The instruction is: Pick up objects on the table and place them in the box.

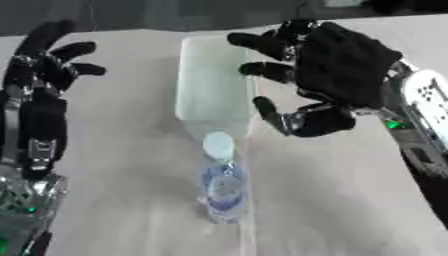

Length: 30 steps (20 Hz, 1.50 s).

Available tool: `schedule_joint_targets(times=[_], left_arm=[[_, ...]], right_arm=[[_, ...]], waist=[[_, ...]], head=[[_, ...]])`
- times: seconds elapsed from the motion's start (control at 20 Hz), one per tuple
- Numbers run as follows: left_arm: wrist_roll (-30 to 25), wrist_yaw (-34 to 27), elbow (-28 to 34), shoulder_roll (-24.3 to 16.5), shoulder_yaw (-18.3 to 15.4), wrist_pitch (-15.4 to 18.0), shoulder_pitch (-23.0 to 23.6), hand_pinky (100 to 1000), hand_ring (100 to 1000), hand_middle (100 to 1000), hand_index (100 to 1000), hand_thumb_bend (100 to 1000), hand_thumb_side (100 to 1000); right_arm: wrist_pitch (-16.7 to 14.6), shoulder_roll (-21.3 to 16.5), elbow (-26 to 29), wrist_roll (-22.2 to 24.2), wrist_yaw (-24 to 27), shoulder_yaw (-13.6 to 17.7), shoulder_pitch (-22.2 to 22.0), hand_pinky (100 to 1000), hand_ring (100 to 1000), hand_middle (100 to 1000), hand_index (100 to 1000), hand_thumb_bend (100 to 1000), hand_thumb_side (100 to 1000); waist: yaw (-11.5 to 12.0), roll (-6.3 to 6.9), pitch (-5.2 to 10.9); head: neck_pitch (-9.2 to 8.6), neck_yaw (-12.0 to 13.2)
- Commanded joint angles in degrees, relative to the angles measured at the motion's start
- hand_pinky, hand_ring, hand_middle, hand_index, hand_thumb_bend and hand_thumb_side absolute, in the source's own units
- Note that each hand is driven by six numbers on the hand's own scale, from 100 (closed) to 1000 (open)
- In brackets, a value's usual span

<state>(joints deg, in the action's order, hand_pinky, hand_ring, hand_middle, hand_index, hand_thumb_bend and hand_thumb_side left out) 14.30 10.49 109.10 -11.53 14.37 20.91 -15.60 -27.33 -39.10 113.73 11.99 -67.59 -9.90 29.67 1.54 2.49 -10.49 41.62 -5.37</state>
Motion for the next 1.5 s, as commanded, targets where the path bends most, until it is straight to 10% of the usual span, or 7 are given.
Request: schedule_joint_targets(times=[0.05,0.25,0.5,1.0,1.5], left_arm=[[-0.2,0.1,0.6,0.0,0.0,0.1,-0.1,614,783,842,922,506,768],[-0.3,0.2,0.4,0.1,0.1,0.1,0.1,614,783,842,922,505,769],[-0.5,0.2,0.2,0.1,0.2,0.0,0.3,615,783,842,922,504,769],[-0.8,0.8,-0.1,-1.3,-0.1,-0.2,-0.2,620,784,851,922,506,765],[-1.2,1.1,-0.9,-2.2,-0.1,-0.5,-0.5,623,785,859,923,505,765]], right_arm=[[1.2,-3.3,0.9,-3.4,-0.6,2.3,1.2,616,740,1000,822,100,1000],[5.5,-3.6,0.9,-6.4,1.1,2.7,1.4,545,736,836,826,100,1000],[9.5,-3.9,0.9,-3.5,5.6,0.4,3.7,601,785,898,855,100,1000],[-0.4,-9.2,0.9,3.0,23.3,-5.7,5.7,686,838,1000,949,139,1000],[2.3,-12.3,0.9,2.8,27.2,-8.2,8.1,703,844,1000,961,191,1000]], waist=[[-0.3,-0.19,1.15],[-0.6,-0.08,1.31],[-0.5,-0.09,1.66],[0.2,-1.23,2.81],[0.1,-1.93,4.32]], head=[[-1.12,-0.8],[-1.26,-0.7],[-1.33,-0.6],[-0.64,0.0],[0.02,-0.1]])
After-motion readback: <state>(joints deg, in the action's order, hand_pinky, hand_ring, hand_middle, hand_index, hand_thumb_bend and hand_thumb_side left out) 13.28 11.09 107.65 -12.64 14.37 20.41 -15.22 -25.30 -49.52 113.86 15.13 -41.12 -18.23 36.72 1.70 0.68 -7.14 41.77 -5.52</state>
